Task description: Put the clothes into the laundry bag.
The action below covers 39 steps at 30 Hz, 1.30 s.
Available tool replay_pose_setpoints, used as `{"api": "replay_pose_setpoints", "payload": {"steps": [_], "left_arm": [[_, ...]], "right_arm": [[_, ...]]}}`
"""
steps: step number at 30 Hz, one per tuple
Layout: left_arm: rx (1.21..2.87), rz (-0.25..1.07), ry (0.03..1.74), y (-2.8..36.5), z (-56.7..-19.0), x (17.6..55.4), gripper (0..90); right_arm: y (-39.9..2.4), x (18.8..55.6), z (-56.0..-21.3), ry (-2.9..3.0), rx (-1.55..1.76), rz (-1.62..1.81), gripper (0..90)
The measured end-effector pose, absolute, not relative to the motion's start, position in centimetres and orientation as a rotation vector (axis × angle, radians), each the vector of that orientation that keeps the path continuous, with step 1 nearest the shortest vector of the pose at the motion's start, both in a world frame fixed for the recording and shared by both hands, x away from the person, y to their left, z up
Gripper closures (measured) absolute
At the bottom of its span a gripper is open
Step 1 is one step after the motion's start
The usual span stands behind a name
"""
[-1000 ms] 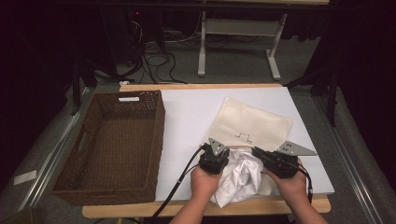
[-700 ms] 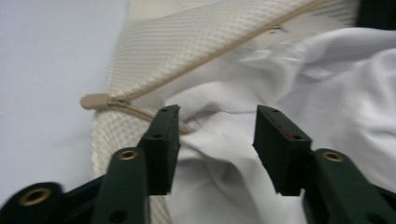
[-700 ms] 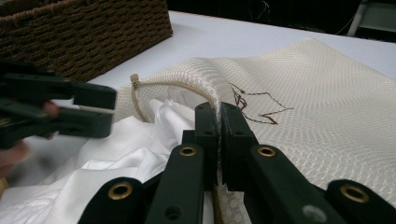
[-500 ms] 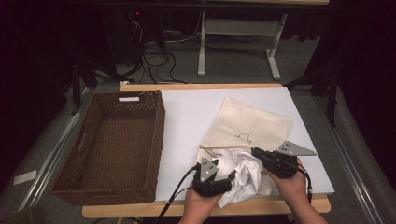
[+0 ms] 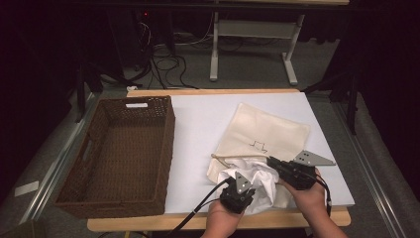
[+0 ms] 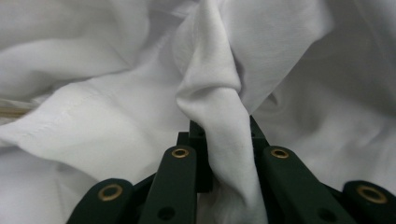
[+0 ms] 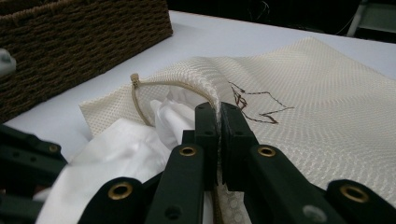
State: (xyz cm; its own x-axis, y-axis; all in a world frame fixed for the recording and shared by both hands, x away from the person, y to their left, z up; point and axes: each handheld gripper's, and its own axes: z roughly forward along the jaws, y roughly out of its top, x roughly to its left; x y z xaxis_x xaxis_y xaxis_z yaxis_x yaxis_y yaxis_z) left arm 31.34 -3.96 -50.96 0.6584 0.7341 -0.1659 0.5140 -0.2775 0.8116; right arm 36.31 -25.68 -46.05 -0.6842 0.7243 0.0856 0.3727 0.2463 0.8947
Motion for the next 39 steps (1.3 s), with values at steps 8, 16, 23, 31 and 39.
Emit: {"api": "replay_pose_setpoints", "payload": {"steps": [8,16,23,31,39], "left_arm": [[1.786,0.308,1.077,-1.4,-48.9,33.2,81.5],[1.794,0.339,1.094,-2.4,-48.5,34.6,80.9],[1.849,0.355,1.116,-4.1,-49.4,36.1,79.8],[1.856,0.389,1.173,-4.8,-49.9,37.8,63.5],[1.788,0.406,1.073,-1.8,-49.4,34.1,43.2]], "right_arm": [[-25.7,36.3,-46.0,2.178,0.998,1.426,87.9],[-25.8,36.3,-46.0,2.173,1.011,1.433,88.0],[-26.1,36.4,-45.8,2.160,1.021,1.443,88.0],[-26.2,36.4,-45.7,2.157,1.012,1.453,88.0],[-26.1,36.3,-45.8,2.159,1.010,1.444,87.9]]}}
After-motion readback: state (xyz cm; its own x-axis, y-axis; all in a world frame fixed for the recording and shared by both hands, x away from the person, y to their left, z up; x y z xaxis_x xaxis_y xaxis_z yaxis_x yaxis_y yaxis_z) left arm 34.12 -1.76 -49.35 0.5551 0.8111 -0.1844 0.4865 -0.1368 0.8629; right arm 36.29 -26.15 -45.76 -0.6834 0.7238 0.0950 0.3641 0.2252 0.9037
